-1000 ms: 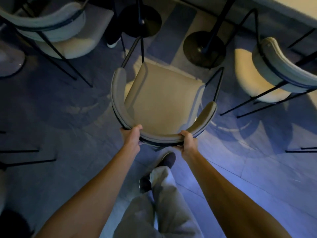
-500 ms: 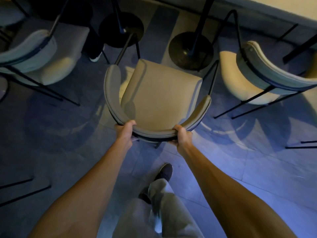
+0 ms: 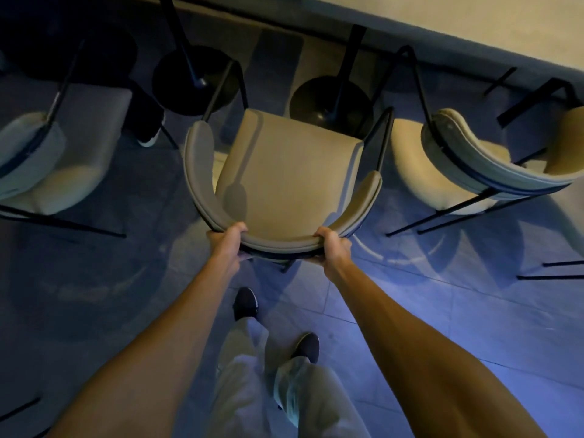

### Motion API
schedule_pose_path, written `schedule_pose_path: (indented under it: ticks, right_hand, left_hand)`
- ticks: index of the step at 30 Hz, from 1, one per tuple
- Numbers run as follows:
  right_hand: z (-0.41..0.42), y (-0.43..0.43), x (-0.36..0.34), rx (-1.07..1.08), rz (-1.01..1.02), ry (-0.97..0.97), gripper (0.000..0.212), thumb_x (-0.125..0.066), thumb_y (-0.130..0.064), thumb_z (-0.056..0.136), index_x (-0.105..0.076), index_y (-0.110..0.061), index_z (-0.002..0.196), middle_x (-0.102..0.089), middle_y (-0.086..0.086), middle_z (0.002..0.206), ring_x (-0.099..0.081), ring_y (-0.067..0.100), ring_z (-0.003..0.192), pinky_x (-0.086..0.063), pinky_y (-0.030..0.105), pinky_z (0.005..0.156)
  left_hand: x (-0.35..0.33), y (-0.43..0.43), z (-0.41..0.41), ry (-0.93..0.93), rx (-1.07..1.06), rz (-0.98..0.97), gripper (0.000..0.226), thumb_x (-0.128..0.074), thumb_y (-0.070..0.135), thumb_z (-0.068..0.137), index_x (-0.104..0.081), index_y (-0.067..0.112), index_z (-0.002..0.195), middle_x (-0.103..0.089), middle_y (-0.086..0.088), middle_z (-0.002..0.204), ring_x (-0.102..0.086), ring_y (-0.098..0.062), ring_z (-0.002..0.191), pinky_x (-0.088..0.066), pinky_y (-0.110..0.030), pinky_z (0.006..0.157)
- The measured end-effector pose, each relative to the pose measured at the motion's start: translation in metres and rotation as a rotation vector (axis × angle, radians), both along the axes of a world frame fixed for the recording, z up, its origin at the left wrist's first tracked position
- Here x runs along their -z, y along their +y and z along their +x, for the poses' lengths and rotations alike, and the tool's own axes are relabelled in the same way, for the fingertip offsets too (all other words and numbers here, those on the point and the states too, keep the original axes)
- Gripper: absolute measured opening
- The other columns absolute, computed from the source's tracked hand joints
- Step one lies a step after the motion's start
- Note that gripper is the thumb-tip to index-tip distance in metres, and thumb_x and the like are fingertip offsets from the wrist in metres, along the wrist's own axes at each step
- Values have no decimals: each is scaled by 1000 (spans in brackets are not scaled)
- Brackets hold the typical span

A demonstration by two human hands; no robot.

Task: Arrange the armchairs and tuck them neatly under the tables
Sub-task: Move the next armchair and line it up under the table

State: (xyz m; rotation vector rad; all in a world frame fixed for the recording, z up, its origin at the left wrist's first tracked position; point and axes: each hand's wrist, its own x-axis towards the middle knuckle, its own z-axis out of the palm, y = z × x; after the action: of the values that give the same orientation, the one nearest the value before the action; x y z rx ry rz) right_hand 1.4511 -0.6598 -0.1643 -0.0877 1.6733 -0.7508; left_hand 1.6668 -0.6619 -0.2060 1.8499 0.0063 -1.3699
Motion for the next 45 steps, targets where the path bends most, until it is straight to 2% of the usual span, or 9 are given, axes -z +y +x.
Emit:
schedule_pose_path:
  ticks: [5, 13, 18, 22, 25, 30, 33, 38, 45]
  right_hand:
    - [20, -43, 2, 45, -11, 4, 59, -73, -12, 76, -51, 2, 130, -67, 26, 122, -73, 39, 98, -65, 56, 59]
    - [31, -106, 8, 91, -19, 34, 56, -71, -12, 80, -52, 5, 130, -66, 27, 123, -71, 37, 97, -65, 59, 67]
    - [36, -137, 10, 146, -27, 33, 59, -73, -13, 76, -55, 3, 130, -66, 24, 123, -70, 37, 101, -65, 55, 61]
    - [32, -160, 11, 190, -39, 34, 57, -72, -12, 78, -54, 4, 129, -66, 24, 120, -70, 35, 96, -65, 53, 60]
    - [31, -173, 14, 225, -58, 26, 60, -72, -12, 77, -53, 5, 131, -65, 23, 111, -70, 34, 91, -65, 54, 61]
    - [45, -186, 14, 246, -59, 8, 72, -71, -15, 67, -51, 3, 134, -63, 26, 124, -70, 38, 101, -64, 62, 63]
    - [53, -193, 12, 242, -61, 20, 69, -72, -14, 71, -49, 2, 134, -63, 25, 124, -70, 38, 100, -64, 59, 61]
    - [57, -198, 11, 233, -20, 42, 66, -70, -13, 77, -44, -1, 135, -60, 23, 124, -69, 38, 103, -65, 57, 60]
    - [59, -197, 12, 251, -14, 42, 65, -71, -13, 77, -44, -4, 136, -60, 21, 124, -68, 37, 106, -65, 58, 61]
  left_hand:
    - [-1, -49, 16, 11, 39, 12, 87, -73, 23, 51, -48, 7, 133, -62, -19, 132, -65, -38, 112, -59, -43, 51]
    - [-6, -125, 25, 10, 106, 10, 78, -74, 19, 57, -44, 6, 129, -60, -18, 128, -64, -37, 111, -59, -43, 48]
    - [-8, -167, 27, 18, 166, 8, 68, -74, 16, 68, -41, 8, 126, -57, -17, 129, -63, -37, 112, -60, -62, 74]
    - [-11, -197, 25, 35, 215, 23, 83, -74, 23, 53, -47, 8, 129, -62, -18, 128, -66, -37, 106, -62, -55, 64]
    - [-13, -215, 22, 37, 227, 3, 76, -73, 20, 62, -45, 8, 132, -60, -17, 128, -65, -36, 107, -62, -57, 70]
    - [-16, -237, 34, 40, 274, 33, 73, -73, 17, 67, -47, 10, 135, -59, -16, 132, -64, -35, 111, -62, -50, 64]
    - [-16, -247, 42, 23, 275, 38, 62, -71, 12, 78, -46, 10, 134, -58, -15, 132, -63, -35, 113, -61, -53, 71]
    - [-20, -252, 43, 20, 273, 49, 64, -71, 13, 78, -43, 14, 135, -58, -14, 132, -63, -34, 113, -60, -58, 82]
    - [-21, -247, 45, 35, 297, 22, 67, -71, 16, 79, -40, 17, 138, -59, -11, 130, -64, -31, 109, -62, -54, 81]
